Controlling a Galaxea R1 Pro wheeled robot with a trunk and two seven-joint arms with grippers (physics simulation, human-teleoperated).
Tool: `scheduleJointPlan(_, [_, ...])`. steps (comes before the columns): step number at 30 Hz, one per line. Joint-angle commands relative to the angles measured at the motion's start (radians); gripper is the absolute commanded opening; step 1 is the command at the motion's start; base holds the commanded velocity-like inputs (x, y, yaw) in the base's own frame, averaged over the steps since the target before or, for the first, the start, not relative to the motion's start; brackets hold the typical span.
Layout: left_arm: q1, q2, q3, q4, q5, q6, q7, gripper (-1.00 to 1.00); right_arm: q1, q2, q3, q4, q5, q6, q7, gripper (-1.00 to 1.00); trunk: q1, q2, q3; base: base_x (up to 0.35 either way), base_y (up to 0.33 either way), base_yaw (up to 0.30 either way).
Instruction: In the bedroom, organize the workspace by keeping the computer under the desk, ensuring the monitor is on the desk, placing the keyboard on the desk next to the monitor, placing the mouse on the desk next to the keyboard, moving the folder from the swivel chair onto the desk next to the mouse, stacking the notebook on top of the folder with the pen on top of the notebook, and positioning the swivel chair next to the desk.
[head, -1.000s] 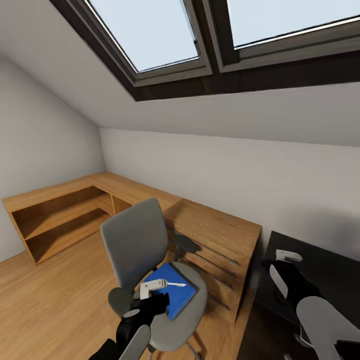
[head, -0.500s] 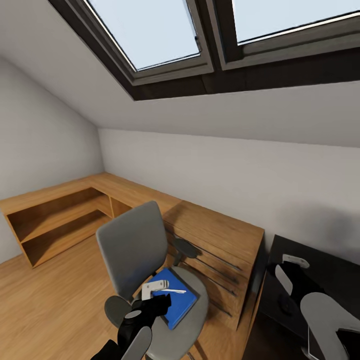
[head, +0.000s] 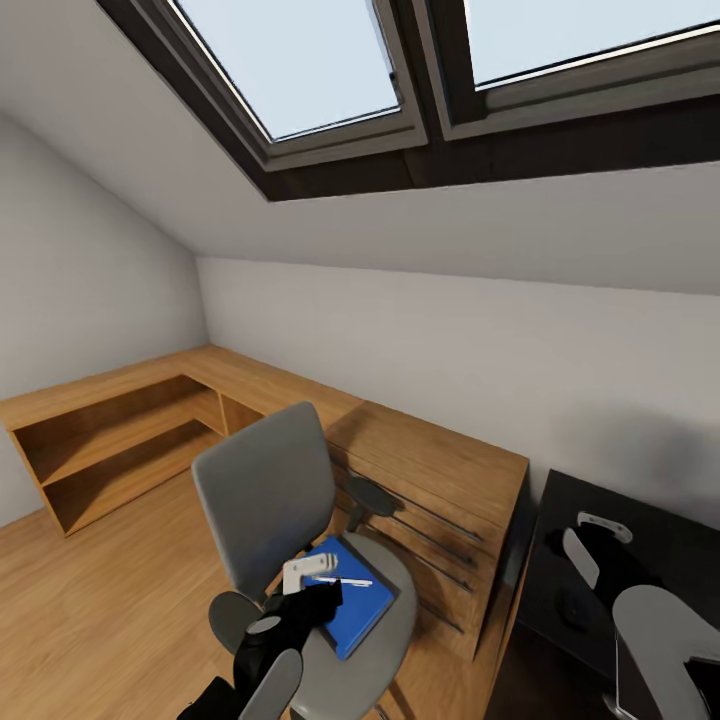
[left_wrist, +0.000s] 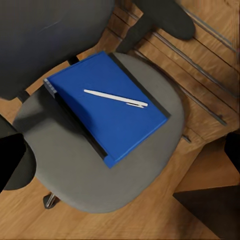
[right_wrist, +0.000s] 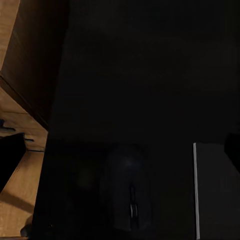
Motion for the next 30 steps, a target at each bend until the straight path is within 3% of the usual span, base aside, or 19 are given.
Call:
scheduleJointPlan(1, [-0.001, 0.002, 0.001, -0.023, 0.008, 0.003, 0.008, 1.00, 0.000, -0.002, 0.000, -0.010, -0.015, 0.004, -0.007, 1.00, 0.000, -0.001, -0.002, 0.000, 0.000, 0.000])
scheduleJointPlan(4, [-0.001, 0.011, 0.004, -0.078, 0.009, 0.006, 0.008, 1.00, 0.000, -0.013, 0.000, -0.017, -0.018, 0.010, -0.003, 1.00, 0.012, -0.022, -0.011, 0.000, 0.000, 0.000])
scheduleJointPlan(10, [-0.001, 0.014, 0.003, -0.109, 0.020, 0.009, 0.007, 1.00, 0.000, -0.016, 0.002, -0.019, -0.018, 0.015, 0.001, 1.00, 0.035, -0.064, -0.030, 0.000, 0.000, 0.000])
scheduleJointPlan(15, [-0.001, 0.014, 0.005, -0.127, 0.091, 0.012, 0.008, 1.00, 0.000, -0.016, 0.002, -0.019, -0.019, 0.015, 0.001, 1.00, 0.054, -0.099, -0.045, 0.000, 0.000, 0.000])
scheduleJointPlan(18, [-0.001, 0.014, 0.006, -0.144, 0.111, 0.012, 0.008, 1.00, 0.000, -0.015, 0.000, -0.015, -0.019, 0.015, 0.004, 1.00, 0.065, -0.120, -0.055, 0.000, 0.000, 0.000])
scheduleJointPlan(30, [-0.001, 0.033, 0.004, -0.146, 0.115, 0.011, 0.008, 1.00, 0.000, -0.018, -0.006, -0.006, -0.019, 0.079, 0.008, 1.00, 0.111, -0.204, -0.092, 0.000, 0.000, 0.000])
